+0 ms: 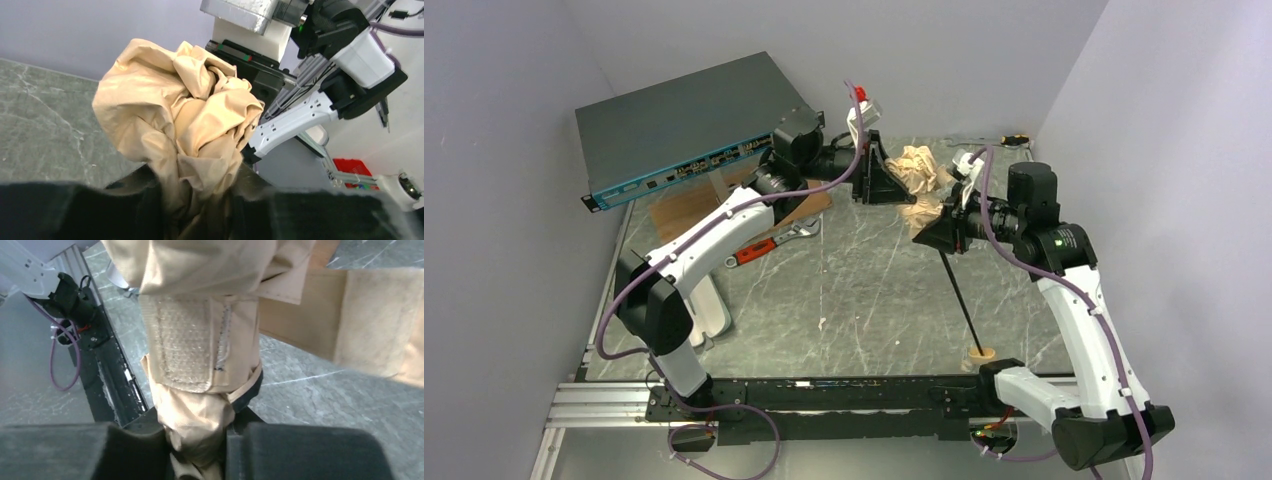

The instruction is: Open the umbrella

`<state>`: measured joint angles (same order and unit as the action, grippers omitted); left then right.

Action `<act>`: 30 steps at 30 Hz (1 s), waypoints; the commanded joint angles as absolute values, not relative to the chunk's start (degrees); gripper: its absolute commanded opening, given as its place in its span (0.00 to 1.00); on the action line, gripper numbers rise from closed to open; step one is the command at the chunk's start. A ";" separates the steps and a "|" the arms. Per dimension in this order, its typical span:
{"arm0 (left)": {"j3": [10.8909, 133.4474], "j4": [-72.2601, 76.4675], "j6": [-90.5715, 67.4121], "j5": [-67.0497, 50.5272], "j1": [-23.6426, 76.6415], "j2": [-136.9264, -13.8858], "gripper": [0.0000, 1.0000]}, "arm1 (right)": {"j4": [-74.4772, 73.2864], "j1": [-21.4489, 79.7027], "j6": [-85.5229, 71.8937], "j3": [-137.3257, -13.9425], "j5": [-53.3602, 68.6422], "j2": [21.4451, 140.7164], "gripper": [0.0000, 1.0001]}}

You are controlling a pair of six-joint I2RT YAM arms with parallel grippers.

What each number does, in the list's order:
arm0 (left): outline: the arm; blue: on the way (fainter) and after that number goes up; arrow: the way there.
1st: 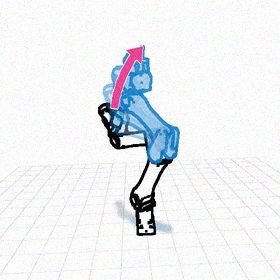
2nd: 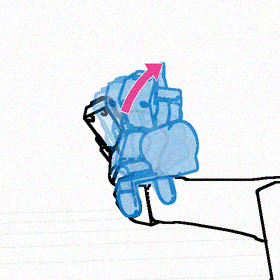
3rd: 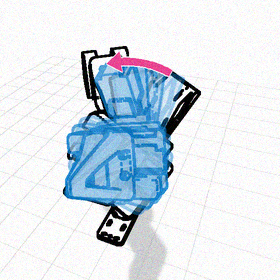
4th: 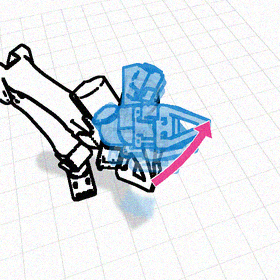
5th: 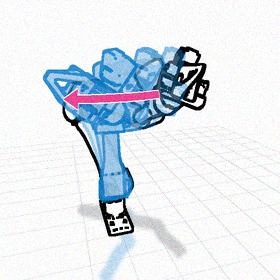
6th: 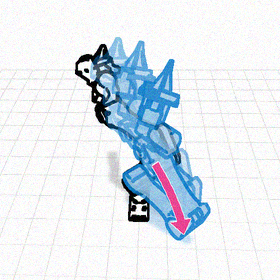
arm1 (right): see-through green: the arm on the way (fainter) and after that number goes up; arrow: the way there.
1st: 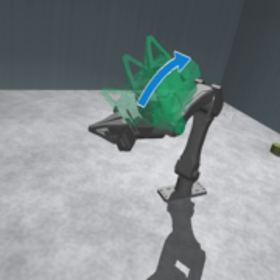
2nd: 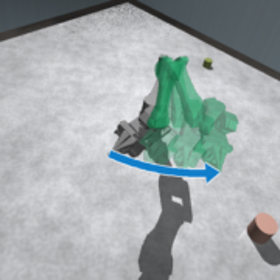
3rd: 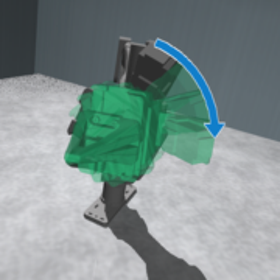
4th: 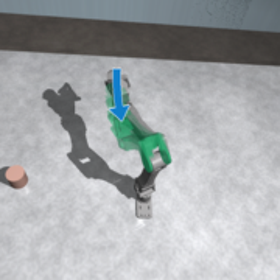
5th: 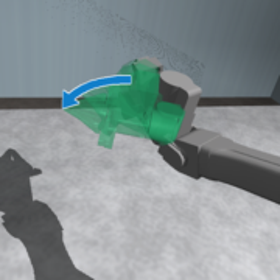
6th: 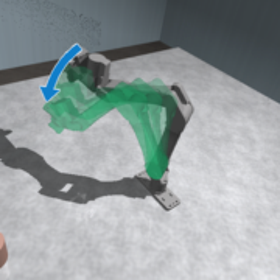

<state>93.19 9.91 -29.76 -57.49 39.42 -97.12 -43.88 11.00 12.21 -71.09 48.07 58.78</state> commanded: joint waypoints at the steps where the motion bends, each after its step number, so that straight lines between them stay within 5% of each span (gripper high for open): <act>1: 93.02 12.60 -31.33 -58.16 37.12 -92.86 0.50 | -46.28 10.96 17.44 -75.33 43.37 59.44 0.00; 4: 94.62 1.61 -19.55 -54.89 33.88 -90.50 0.98 | -56.44 8.19 22.63 -76.84 34.98 62.23 0.00; 9: 92.38 -13.50 8.91 -42.84 33.30 -84.26 1.00 | -59.41 -11.72 21.61 -75.65 35.97 69.72 0.00; 15: 87.81 -19.11 30.32 -38.58 37.13 -80.26 1.00 | -60.37 11.11 24.77 -76.83 24.75 66.98 0.00; 23: 71.50 -19.52 82.84 -30.11 50.09 -73.82 1.00 | -68.12 12.28 26.44 -77.71 44.52 71.04 0.00; 30: 68.36 -13.84 95.19 -18.91 57.29 -76.44 1.00 | -70.36 14.22 27.96 -75.77 47.86 72.02 0.00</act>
<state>67.92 -19.68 81.93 -26.72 54.48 -76.05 -68.73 13.39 26.83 -75.05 40.97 73.47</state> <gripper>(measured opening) 0.996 0.299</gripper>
